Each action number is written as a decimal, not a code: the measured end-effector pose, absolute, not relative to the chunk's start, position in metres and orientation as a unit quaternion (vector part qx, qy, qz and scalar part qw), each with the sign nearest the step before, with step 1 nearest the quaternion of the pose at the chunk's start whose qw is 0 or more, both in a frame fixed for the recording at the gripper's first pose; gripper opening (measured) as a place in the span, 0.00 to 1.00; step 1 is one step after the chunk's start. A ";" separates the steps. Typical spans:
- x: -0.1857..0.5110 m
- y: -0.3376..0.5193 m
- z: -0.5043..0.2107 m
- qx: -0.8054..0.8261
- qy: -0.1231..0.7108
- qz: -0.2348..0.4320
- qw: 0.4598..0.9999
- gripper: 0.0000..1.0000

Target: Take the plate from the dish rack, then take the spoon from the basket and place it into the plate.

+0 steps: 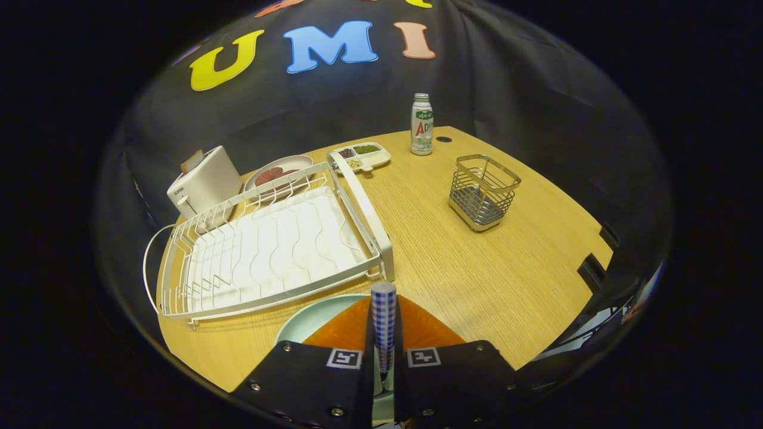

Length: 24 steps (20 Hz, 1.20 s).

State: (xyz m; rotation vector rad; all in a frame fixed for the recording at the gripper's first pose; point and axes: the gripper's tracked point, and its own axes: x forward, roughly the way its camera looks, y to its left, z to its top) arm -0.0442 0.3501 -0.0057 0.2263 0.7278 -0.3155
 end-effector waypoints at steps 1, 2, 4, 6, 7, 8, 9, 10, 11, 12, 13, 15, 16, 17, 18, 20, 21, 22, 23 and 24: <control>-0.043 0.349 -0.004 0.110 0.352 -0.153 0.917 0.14; -0.043 0.349 -0.002 0.109 0.350 -0.152 0.918 0.14; -0.042 0.349 -0.002 0.110 0.349 -0.151 0.918 0.15; -0.044 0.350 -0.001 0.108 0.349 -0.150 0.919 0.15; -0.044 0.350 -0.001 0.107 0.349 -0.150 0.919 0.15; -0.043 0.350 -0.001 0.106 0.349 -0.148 0.919 0.15; -0.044 0.352 -0.001 0.105 0.349 -0.147 0.919 0.15; -0.045 0.352 -0.002 0.103 0.350 -0.147 0.919 0.15; -0.045 0.352 -0.002 0.101 0.351 -0.147 0.919 0.15; -0.045 0.353 -0.002 0.100 0.351 -0.146 0.919 0.15; -0.044 0.353 -0.001 0.100 0.350 -0.145 0.920 0.15; -0.044 0.355 0.004 0.094 0.345 -0.140 0.923 0.15; -0.044 0.353 0.010 0.088 0.338 -0.138 0.927 0.15; -0.043 0.351 0.017 0.081 0.330 -0.136 0.931 0.15; -0.041 0.350 0.025 0.074 0.319 -0.134 0.935 0.15; -0.033 0.346 0.049 0.063 0.291 -0.126 0.946 0.15; -0.029 0.344 0.066 0.058 0.272 -0.122 0.953 0.15; -0.025 0.341 0.082 0.052 0.253 -0.118 0.959 0.15; -0.020 0.337 0.100 0.046 0.232 -0.116 0.965 0.15; -0.014 0.333 0.119 0.042 0.209 -0.114 0.970 0.15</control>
